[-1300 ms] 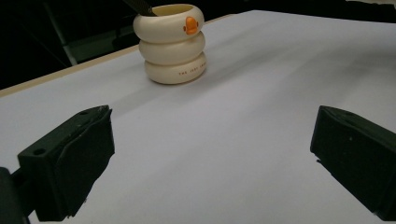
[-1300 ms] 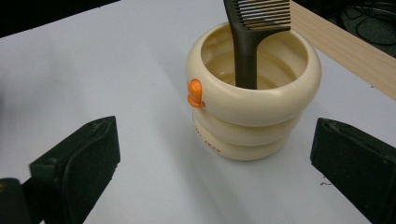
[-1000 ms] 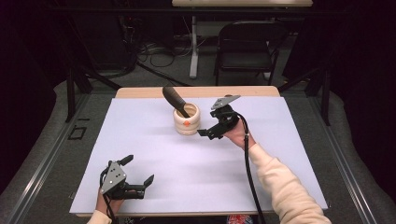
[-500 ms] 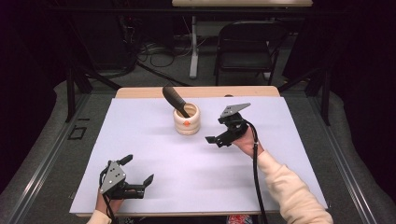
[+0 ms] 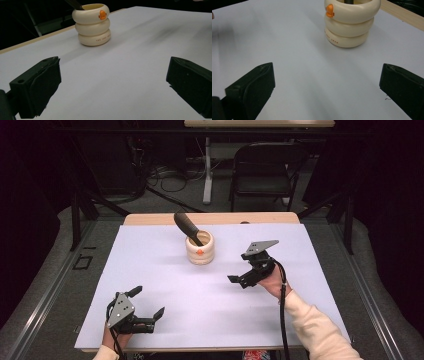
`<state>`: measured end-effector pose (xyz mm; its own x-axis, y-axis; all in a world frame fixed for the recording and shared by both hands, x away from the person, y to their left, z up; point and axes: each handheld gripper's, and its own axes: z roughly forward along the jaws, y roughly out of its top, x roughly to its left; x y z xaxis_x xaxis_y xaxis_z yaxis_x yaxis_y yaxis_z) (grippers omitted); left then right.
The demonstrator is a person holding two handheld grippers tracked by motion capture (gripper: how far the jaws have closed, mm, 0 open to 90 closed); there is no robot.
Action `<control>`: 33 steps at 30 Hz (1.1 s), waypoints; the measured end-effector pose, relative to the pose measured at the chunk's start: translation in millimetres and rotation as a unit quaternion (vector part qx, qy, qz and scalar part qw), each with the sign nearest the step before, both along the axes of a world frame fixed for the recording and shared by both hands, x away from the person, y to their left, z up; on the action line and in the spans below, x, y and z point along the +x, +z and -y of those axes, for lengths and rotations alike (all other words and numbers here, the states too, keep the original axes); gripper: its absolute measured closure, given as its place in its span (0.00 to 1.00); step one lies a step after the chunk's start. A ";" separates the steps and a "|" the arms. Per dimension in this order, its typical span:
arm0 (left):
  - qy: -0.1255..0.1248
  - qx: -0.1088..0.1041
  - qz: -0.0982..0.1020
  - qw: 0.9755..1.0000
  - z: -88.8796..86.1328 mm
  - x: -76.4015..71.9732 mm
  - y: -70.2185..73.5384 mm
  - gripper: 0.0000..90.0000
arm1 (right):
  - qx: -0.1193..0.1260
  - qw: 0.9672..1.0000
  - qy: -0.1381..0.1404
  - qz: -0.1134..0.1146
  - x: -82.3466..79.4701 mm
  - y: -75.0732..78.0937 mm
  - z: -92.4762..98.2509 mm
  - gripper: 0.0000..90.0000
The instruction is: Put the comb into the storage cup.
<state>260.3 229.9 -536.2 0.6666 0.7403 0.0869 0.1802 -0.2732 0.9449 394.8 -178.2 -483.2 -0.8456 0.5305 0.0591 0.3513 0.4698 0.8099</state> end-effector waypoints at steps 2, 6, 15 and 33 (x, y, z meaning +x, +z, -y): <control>-0.001 0.002 0.000 1.000 0.1 0.0 0.1 0.00 | 0.002 1.000 -0.002 0.002 -4.1 -0.4 4.0 0.00; 0.000 0.001 -0.001 1.000 0.5 0.3 -0.1 0.00 | 0.000 1.000 -0.009 0.005 -12.5 -1.1 13.9 0.00; 0.001 0.001 -0.002 1.000 0.7 0.1 -0.5 0.00 | 0.005 1.000 -0.022 0.009 -24.8 -3.5 28.6 0.00; 0.002 0.002 -0.003 1.000 1.0 0.6 -0.7 0.00 | -0.001 0.999 -0.037 0.008 -50.7 -18.2 47.8 0.00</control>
